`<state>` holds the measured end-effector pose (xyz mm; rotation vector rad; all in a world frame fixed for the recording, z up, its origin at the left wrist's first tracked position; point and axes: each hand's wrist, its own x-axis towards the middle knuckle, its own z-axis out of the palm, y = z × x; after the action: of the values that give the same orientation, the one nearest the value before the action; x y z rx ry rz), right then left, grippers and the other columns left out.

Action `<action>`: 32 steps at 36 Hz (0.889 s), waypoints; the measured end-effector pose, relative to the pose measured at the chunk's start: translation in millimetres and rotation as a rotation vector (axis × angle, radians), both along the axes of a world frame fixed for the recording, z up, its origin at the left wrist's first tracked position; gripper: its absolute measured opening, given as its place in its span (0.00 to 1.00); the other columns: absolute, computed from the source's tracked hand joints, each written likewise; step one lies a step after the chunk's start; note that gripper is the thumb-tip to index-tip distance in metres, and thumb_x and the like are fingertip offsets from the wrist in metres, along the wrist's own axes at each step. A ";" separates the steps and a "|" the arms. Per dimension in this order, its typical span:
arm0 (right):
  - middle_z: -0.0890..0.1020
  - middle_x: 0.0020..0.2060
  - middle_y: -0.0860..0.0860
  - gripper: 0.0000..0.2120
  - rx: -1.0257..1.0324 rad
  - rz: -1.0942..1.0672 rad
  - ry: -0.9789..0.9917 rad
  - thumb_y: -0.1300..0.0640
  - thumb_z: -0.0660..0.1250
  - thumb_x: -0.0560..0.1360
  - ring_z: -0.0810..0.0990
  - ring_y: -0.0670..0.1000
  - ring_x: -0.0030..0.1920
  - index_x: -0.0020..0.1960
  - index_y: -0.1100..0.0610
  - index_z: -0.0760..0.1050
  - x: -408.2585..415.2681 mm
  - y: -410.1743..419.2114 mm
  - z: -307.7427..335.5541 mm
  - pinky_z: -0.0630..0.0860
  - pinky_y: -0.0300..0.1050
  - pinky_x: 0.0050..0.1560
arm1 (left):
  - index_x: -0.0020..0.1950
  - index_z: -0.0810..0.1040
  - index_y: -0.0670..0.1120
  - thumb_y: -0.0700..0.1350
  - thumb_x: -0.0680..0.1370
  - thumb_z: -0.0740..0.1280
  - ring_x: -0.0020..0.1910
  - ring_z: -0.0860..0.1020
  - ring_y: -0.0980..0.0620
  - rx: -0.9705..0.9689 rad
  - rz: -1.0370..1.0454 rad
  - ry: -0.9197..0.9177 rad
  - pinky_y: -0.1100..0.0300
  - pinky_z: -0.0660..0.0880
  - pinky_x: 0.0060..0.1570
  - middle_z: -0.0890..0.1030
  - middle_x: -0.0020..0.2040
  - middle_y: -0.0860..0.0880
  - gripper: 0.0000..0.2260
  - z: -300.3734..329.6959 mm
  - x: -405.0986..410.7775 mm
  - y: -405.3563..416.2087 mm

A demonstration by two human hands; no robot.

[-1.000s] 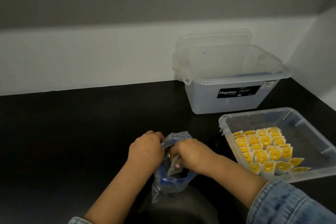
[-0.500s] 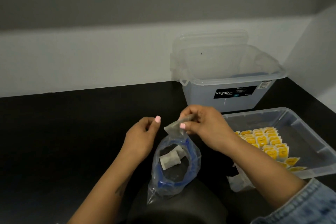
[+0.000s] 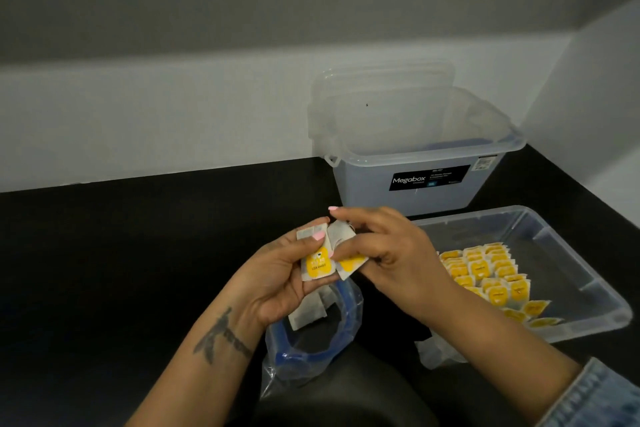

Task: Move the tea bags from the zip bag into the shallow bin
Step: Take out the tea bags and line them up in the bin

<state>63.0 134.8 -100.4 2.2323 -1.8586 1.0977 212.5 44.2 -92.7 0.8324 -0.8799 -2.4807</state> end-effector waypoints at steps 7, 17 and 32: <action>0.77 0.56 0.42 0.28 0.210 -0.168 -0.659 0.75 0.65 0.71 0.79 0.40 0.51 0.52 0.42 0.71 8.6 10.8 9.7 0.77 0.34 0.50 | 0.53 0.78 0.44 0.37 0.78 0.61 0.40 0.84 0.47 -0.088 0.209 -0.020 0.52 0.80 0.41 0.85 0.45 0.43 0.09 -6.8 -9.4 -3.0; 0.84 0.38 0.50 0.05 0.406 -0.310 -1.300 0.59 0.70 0.74 0.82 0.45 0.37 0.48 0.57 0.76 -16.9 30.4 12.2 0.80 0.41 0.40 | 0.55 0.77 0.46 0.39 0.77 0.62 0.42 0.84 0.51 -0.206 0.241 -0.003 0.60 0.81 0.36 0.85 0.45 0.46 0.09 3.2 -57.3 31.5; 0.83 0.34 0.47 0.05 0.430 -0.305 -0.566 0.60 0.73 0.70 0.80 0.40 0.35 0.41 0.50 0.80 -118.8 77.4 56.2 0.77 0.33 0.39 | 0.56 0.77 0.49 0.39 0.78 0.61 0.48 0.83 0.51 -0.233 0.294 -0.009 0.56 0.81 0.43 0.84 0.49 0.51 0.10 4.9 -66.3 36.7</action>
<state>-55.9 212.2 -44.2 1.8135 -2.7797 1.4935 146.2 81.0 -87.8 0.8264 -0.9525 -2.0782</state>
